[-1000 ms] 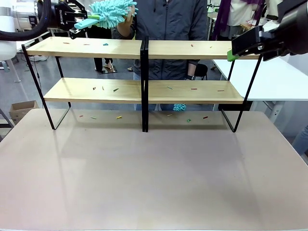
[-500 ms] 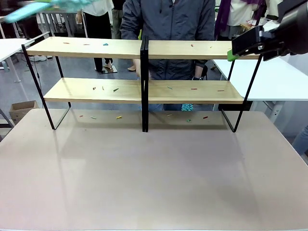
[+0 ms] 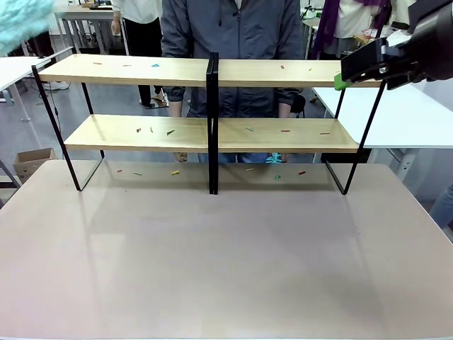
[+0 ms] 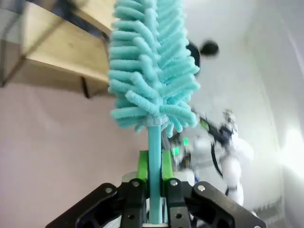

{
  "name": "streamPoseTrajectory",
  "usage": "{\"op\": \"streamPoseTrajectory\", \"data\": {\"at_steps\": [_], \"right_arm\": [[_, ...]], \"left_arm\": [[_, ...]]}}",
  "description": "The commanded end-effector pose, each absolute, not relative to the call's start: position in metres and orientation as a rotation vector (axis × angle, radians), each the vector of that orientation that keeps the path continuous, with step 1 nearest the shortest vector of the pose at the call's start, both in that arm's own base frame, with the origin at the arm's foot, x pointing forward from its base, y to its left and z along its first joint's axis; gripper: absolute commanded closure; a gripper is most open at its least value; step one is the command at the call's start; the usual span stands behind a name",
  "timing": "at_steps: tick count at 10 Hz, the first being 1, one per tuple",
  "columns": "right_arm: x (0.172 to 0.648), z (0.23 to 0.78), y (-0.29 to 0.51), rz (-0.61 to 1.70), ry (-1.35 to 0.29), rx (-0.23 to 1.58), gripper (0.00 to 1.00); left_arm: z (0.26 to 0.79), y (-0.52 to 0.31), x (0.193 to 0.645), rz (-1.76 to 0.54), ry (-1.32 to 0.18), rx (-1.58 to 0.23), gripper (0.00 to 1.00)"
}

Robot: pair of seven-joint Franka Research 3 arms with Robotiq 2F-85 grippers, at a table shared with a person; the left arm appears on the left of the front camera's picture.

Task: Clean the shelves.
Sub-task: Pick up the Duster when the human hands it over, then clean a randomly selected level of the Shelf with the Duster.

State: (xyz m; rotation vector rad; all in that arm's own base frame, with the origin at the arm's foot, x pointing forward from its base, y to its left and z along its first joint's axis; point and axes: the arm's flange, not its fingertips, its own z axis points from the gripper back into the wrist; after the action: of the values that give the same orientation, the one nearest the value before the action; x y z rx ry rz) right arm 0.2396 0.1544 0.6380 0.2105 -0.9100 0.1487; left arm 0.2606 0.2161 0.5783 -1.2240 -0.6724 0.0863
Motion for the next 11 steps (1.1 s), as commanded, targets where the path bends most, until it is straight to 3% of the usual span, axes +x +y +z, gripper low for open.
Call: {"op": "streamPoseTrajectory", "data": {"at_steps": [1, 2, 3, 11], "right_arm": [[0.240, 0.638, 0.155, 0.148, -0.908, 0.214, 0.00], [0.240, 0.638, 0.155, 0.148, -0.908, 0.214, 0.00], [0.240, 0.638, 0.155, 0.148, -0.908, 0.214, 0.00], [0.240, 0.638, 0.155, 0.148, -0.908, 0.214, 0.00]], "left_arm": [[0.567, 0.223, 0.249, 0.364, -1.020, -1.305, 1.00], [0.565, 0.226, 0.261, 0.373, -1.059, -1.363, 1.00], [0.562, 0.240, 0.245, 0.240, -0.776, -1.238, 1.00], [0.562, 0.240, 0.245, 0.240, -0.776, -1.238, 1.00]]}}
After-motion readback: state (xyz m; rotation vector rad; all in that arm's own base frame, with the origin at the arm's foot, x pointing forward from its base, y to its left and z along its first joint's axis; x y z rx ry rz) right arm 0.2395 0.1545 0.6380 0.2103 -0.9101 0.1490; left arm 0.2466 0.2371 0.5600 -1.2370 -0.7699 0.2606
